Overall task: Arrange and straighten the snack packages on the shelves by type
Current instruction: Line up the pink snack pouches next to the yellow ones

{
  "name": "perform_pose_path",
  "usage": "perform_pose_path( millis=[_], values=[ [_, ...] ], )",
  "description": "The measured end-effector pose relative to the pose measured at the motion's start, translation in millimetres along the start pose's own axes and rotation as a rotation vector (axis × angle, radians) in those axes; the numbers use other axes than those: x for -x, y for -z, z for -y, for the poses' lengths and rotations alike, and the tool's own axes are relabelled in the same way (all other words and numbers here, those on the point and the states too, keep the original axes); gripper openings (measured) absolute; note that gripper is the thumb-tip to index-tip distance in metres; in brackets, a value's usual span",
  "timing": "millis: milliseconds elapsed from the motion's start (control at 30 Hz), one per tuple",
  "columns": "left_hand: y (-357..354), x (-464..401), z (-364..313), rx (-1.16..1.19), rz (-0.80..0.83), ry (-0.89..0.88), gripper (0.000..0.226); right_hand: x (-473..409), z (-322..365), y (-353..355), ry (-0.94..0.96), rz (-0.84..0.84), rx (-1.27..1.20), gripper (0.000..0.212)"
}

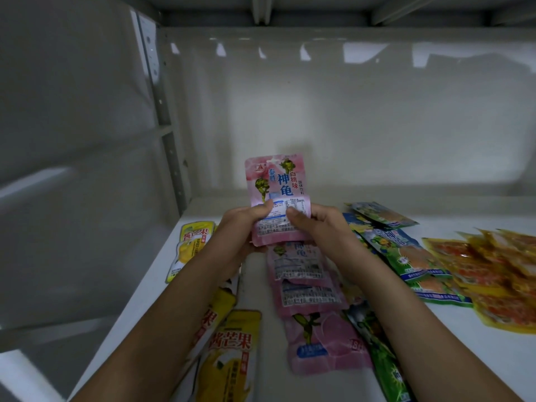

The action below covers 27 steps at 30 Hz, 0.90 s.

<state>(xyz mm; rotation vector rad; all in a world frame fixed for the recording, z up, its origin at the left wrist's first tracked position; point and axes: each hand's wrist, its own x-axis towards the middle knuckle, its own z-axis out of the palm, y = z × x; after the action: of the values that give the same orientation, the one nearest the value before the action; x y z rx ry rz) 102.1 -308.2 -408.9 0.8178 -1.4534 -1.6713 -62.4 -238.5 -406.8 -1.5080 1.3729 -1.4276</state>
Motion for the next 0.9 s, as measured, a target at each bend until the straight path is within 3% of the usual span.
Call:
perform_pose_path(
  millis=[67, 200, 367, 500, 600, 700, 800, 900],
  values=[
    [0, -3, 1, -0.06, 0.003, 0.034, 0.044, -2, -4, 4, 0.021, -0.014, -0.002, 0.039],
    [-5, -2, 5, -0.155, -0.006, 0.044, 0.044, -3, -4, 4, 0.053, -0.088, -0.014, 0.048],
    [-3, 0, 4, -0.066, 0.023, -0.03, 0.034, 0, -5, 2, 0.066, -0.038, -0.063, 0.064],
    [-1, 0, 10, -0.165, -0.03, -0.152, 0.022, 0, -5, 2, -0.003, -0.042, -0.109, 0.027],
    [1, 0, 13, -0.22, 0.001, -0.197, 0.034, -2, -6, 4, -0.055, -0.041, -0.15, 0.025],
    [2, 1, 13, -0.236, -0.002, -0.227, 0.029, -3, -8, 5, -0.07, -0.056, -0.147, 0.02],
    [-1, -1, 13, -0.141, -0.014, -0.164, 0.027, -1, -7, 6, -0.07, -0.066, -0.151, 0.019],
    [-7, -1, 7, -0.019, 0.001, -0.069, 0.04, 1, -3, 6, -0.05, -0.08, -0.146, 0.021]
  ],
)
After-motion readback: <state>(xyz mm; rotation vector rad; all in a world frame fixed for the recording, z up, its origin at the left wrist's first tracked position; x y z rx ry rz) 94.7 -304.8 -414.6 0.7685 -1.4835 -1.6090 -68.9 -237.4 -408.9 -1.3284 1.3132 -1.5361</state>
